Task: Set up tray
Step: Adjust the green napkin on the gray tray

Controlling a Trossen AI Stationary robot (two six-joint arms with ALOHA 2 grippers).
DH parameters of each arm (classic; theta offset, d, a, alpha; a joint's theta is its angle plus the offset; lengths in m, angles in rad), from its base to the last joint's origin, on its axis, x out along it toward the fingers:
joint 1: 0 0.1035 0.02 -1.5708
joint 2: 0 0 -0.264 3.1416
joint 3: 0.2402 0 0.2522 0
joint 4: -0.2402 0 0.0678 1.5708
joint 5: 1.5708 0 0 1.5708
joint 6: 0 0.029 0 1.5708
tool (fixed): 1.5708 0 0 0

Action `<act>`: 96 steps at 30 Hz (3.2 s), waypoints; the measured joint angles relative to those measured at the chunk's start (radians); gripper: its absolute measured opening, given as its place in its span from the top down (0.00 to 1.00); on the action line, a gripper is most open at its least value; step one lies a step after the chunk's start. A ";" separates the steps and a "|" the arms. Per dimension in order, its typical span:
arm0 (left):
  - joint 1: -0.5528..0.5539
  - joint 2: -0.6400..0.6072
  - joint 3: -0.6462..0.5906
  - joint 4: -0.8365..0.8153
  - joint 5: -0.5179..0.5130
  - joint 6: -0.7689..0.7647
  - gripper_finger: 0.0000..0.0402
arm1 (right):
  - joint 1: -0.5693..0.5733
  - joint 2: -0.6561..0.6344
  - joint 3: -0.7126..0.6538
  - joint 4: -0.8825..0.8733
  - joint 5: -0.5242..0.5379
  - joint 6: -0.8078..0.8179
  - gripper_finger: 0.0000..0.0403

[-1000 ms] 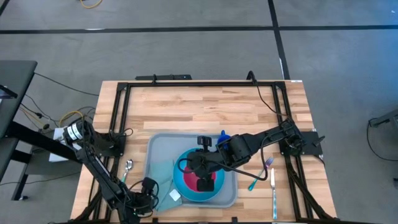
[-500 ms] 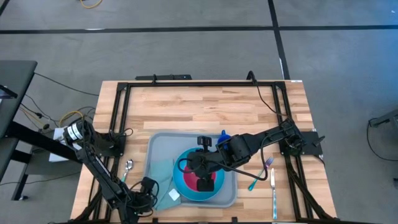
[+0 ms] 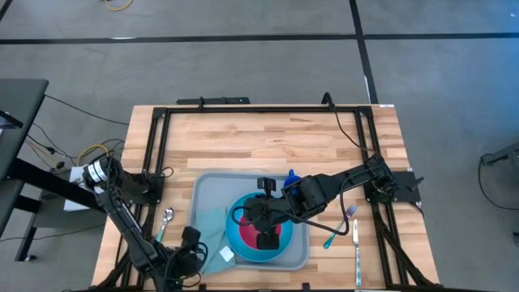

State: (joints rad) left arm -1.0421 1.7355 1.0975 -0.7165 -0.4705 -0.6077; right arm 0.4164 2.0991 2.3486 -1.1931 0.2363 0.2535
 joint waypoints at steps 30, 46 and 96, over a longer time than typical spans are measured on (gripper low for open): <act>0.002 0.000 -0.006 0.081 0.040 -0.076 0.56 | 0.001 0.000 0.000 -0.003 0.000 0.000 0.75; -0.006 0.064 -0.006 0.096 0.020 -0.063 0.56 | 0.001 0.000 0.000 -0.003 0.000 0.000 0.75; 0.114 0.064 0.151 -0.140 0.132 0.315 0.97 | 0.002 0.000 0.000 -0.004 0.000 -0.001 0.75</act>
State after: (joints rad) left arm -0.9279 1.8000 1.2486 -0.8570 -0.3380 -0.2926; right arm 0.4187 2.0991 2.3488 -1.1969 0.2362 0.2520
